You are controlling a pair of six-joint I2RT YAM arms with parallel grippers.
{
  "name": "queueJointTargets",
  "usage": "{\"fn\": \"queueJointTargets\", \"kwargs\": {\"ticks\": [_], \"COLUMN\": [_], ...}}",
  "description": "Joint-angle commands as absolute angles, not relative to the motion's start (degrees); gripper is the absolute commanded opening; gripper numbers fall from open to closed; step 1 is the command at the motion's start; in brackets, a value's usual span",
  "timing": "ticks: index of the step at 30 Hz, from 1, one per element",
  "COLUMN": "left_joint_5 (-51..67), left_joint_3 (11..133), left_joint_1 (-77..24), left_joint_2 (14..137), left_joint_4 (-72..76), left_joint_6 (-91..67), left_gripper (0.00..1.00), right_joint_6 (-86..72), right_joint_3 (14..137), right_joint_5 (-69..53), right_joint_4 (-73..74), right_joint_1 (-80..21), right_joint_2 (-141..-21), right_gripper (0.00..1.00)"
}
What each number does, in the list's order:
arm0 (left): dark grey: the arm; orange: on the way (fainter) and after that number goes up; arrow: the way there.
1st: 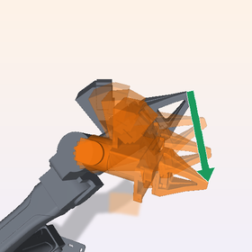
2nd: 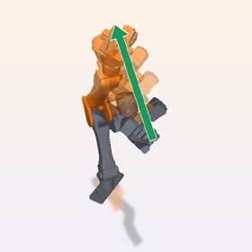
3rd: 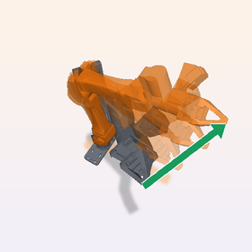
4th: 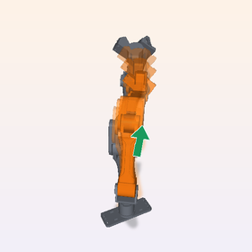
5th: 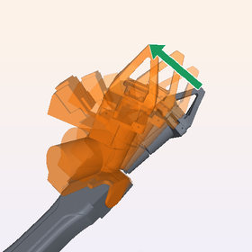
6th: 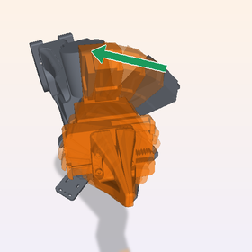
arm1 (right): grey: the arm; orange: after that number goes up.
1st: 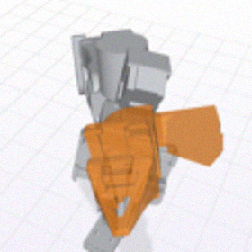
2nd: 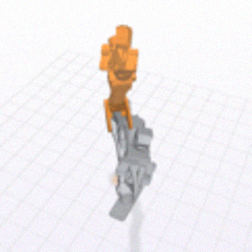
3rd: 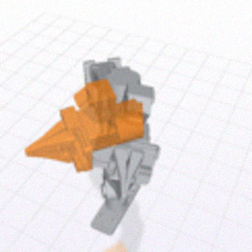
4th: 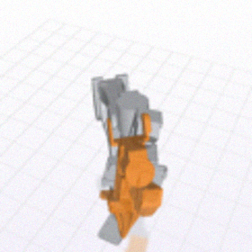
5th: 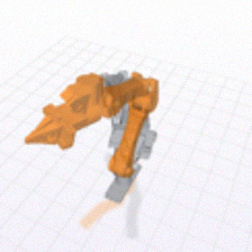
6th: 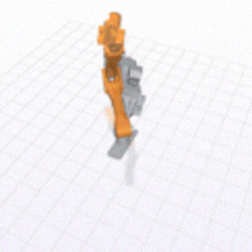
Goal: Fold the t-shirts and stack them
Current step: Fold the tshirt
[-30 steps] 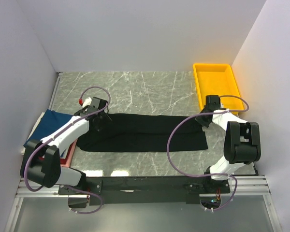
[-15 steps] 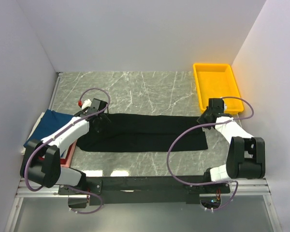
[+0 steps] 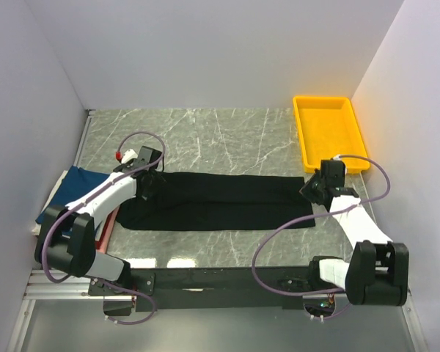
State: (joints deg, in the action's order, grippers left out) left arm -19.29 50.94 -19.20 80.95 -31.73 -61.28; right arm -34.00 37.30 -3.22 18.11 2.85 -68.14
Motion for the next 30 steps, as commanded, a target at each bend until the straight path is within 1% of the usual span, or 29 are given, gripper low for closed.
{"fn": "queueJointTargets", "kwargs": {"ticks": [1,6,18,19,23,24,25,27,30], "left_joint_5": [-21.6,-20.6,-16.6,-16.4,-16.3,-16.3,-16.0,-15.7,-15.9], "left_joint_3": [54.7,53.8,48.8,48.4,48.0,47.8,47.4,46.9,45.7], "left_joint_1": [-18.8,-18.9,-21.5,-21.9,-23.9,-24.2,-24.4,-25.3,-26.5], "left_joint_2": [81.7,81.0,75.1,74.9,73.9,73.6,73.4,73.0,72.4], "left_joint_4": [-33.1,-32.8,-33.4,-33.5,-34.5,-34.6,-34.6,-35.1,-35.7], "left_joint_6": [-62.4,-62.1,-58.5,-58.2,-57.3,-57.1,-57.1,-57.0,-57.0], "left_gripper": [0.49,0.47,0.30,0.26,0.15,0.10,0.03,0.01,0.01], "right_joint_6": [-33.3,-33.0,-32.3,-32.3,-32.1,-32.0,-31.8,-32.0,-31.9], "right_joint_3": [34.8,32.3,31.9,31.8,31.8,31.9,31.8,31.6,31.7], "right_joint_5": [-4.7,-5.7,-6.7,-6.7,-6.7,-6.7,-6.7,-6.8,-7.0], "right_joint_4": [17.8,17.5,17.3,17.2,17.1,17.2,17.2,17.1,17.1], "right_joint_1": [2.5,2.5,2.5,2.5,2.5,2.5,2.5,2.5,2.5], "right_joint_2": [-64.2,-62.0,-61.3,-61.3,-61.3,-61.3,-61.3,-61.3,-61.3], "right_gripper": [0.00,0.00,0.00,0.00,0.00,0.00,0.00,0.00,0.00]}}
